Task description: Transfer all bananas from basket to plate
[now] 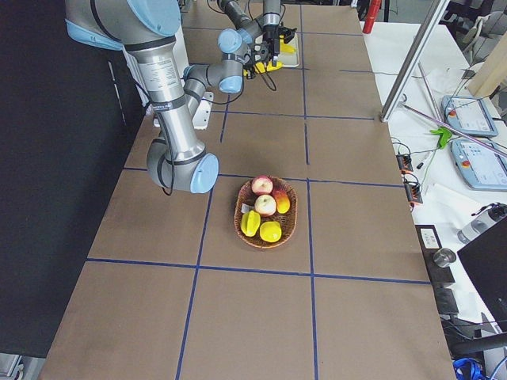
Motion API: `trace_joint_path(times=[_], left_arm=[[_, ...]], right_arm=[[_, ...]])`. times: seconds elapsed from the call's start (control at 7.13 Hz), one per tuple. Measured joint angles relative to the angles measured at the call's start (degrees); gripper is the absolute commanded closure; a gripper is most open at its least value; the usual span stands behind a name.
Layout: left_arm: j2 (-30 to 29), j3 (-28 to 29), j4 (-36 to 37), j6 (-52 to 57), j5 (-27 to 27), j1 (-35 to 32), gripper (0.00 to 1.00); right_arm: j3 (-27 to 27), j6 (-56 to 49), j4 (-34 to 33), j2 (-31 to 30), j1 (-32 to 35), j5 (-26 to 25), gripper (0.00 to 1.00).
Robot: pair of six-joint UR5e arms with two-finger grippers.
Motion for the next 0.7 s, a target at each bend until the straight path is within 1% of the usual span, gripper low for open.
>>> trace_joint_path(times=[0.14,0.28,0.42,0.7], left_arm=[[0.06,-0.28,-0.06,1.58,0.46,0.40,1.00],[0.24,-0.74,-0.03,4.40,0.60,0.54,1.00],[0.49,-1.01,-0.01,6.16,0.57,0.58,1.00],[0.77,-1.21,0.29,7.10,0.40,0.58,1.00]], right_arm=[[0.01,-0.04,-0.01,0.02,-0.01,0.02,0.95],[0.05,-0.08,0.00,0.04,-0.02,0.07,0.06],[0.08,-0.13,-0.01,0.04,-0.10,0.13,0.00],[0.25,-0.08,0.01,0.01,-0.61,0.16,0.00]])
